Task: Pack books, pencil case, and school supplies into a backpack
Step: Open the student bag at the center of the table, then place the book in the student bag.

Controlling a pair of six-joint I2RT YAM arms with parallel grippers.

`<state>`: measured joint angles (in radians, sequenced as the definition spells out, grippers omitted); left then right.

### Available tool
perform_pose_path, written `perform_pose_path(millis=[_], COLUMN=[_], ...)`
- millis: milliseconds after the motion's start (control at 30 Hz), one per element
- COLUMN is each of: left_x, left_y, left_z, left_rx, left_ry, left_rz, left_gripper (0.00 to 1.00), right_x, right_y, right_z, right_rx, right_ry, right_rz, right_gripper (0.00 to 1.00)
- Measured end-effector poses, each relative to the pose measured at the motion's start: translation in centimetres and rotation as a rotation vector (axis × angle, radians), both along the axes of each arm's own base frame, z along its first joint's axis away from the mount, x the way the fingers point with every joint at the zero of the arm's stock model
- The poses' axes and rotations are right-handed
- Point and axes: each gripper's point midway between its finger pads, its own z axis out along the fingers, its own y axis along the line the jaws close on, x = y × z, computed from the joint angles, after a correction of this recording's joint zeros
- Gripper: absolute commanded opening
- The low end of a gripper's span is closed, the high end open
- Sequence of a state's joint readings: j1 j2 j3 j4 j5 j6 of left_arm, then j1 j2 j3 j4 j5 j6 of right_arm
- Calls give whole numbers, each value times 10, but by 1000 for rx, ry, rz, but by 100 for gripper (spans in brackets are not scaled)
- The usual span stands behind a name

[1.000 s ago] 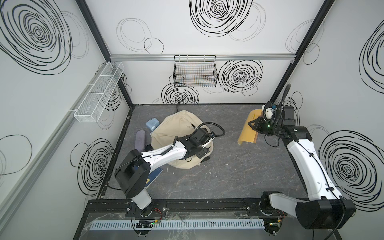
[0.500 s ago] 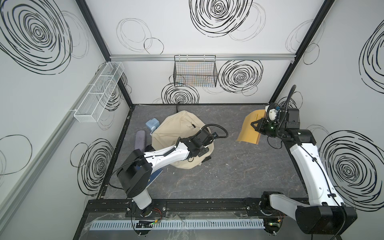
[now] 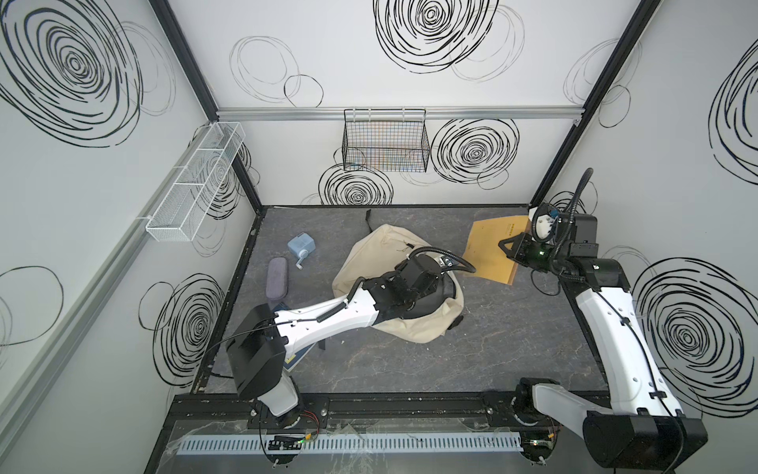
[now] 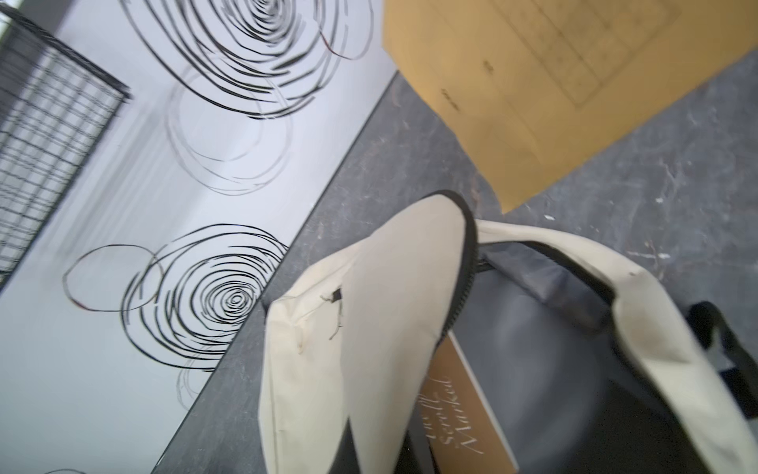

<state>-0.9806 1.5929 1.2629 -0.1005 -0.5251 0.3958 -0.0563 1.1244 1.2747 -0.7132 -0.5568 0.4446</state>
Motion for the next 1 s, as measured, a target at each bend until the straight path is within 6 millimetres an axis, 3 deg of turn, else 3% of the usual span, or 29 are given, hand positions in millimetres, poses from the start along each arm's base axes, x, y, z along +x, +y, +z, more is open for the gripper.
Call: perform_pose_path(millis=[167, 267, 600, 767, 833, 1000], left_x=[7, 11, 18, 14, 12, -1], left_y=[15, 19, 9, 7, 6, 7], left_z=[59, 69, 40, 27, 21, -3], left_rx=[-117, -148, -268, -378, -435, -514], left_ry=[-129, -151, -19, 79, 118, 206], left_rz=[66, 84, 127, 171, 192, 236], left_gripper=[0, 0, 0, 0, 0, 0], right_x=[4, 6, 9, -13, -28, -63], right_y=[-3, -1, 26, 27, 29, 37], right_z=[14, 17, 40, 58, 53, 15], right_rx=[20, 70, 387, 423, 438, 516], right_ry=[-27, -26, -85, -142, -144, -81], right_rz=[-18, -25, -29, -39, -42, -74], right_gripper=[0, 0, 0, 0, 0, 0])
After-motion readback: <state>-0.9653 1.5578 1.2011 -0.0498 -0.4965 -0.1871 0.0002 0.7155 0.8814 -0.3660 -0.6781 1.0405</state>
